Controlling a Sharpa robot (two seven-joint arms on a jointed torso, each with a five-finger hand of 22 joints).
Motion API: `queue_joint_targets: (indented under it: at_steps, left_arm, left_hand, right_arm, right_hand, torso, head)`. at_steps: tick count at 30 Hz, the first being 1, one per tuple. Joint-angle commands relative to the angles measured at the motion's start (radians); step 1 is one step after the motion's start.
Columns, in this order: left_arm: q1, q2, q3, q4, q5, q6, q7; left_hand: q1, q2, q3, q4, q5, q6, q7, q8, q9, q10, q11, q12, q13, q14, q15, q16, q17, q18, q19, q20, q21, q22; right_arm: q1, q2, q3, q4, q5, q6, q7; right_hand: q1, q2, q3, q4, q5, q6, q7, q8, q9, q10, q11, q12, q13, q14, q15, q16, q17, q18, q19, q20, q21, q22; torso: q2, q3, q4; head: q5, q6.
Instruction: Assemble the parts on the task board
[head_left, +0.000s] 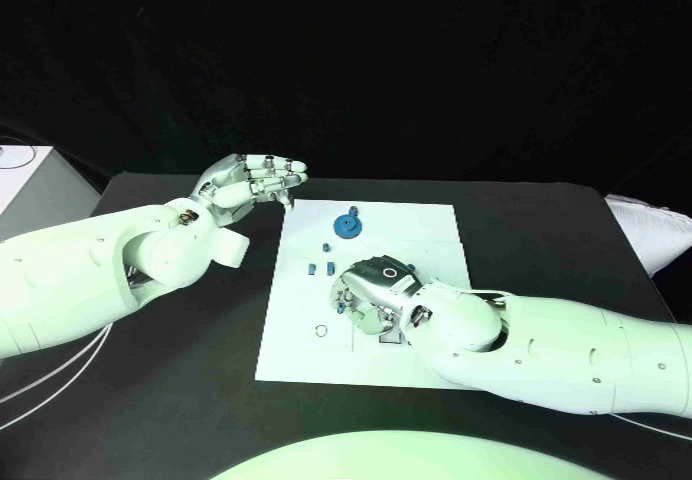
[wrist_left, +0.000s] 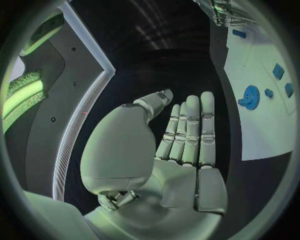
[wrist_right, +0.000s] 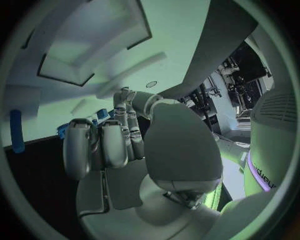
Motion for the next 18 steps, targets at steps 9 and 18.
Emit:
queue_joint_targets:
  at_steps: [9, 18]
  left_arm:
    - [0.000, 0.000, 0.001, 0.002, 0.007, 0.007, 0.002]
    - [0.000, -0.001, 0.000, 0.002, 0.007, 0.009, 0.000]
  left_hand:
    - [0.006, -0.002, -0.007, -0.001, -0.003, -0.010, 0.001, 0.003, -0.001, -0.004, -0.001, 0.004, -0.001, -0.007, 0.000, 0.000, -0.001, 0.006, 0.002, 0.003, -0.003, -0.002]
    - [0.007, -0.001, -0.007, 0.000, -0.003, -0.011, 0.001, 0.004, -0.002, -0.006, -0.001, 0.005, -0.001, -0.007, 0.000, 0.000, -0.001, 0.006, 0.003, 0.004, -0.004, -0.002]
  right_arm:
    - [-0.004, -0.001, -0.009, -0.011, 0.049, -0.018, 0.058]
    - [-0.004, -0.014, -0.009, -0.004, 0.052, -0.074, 0.050]
  right_hand:
    - [-0.069, -0.059, -0.066, 0.031, -0.012, -0.088, 0.017, -0.059, -0.010, -0.132, 0.016, -0.001, -0.037, 0.007, 0.029, -0.036, -0.067, 0.022, -0.047, 0.024, -0.114, -0.049]
    - [-0.056, -0.066, -0.100, 0.029, -0.006, -0.120, 0.027, -0.085, -0.016, -0.192, 0.027, 0.007, -0.054, -0.007, 0.039, -0.053, -0.107, 0.037, -0.078, 0.034, -0.186, -0.107]
  torso:
    - [0.000, -0.0005, -0.0006]
    - [0.000, 0.0011, -0.0007]
  head:
    - [0.000, 0.002]
    - [-0.003, 0.005]
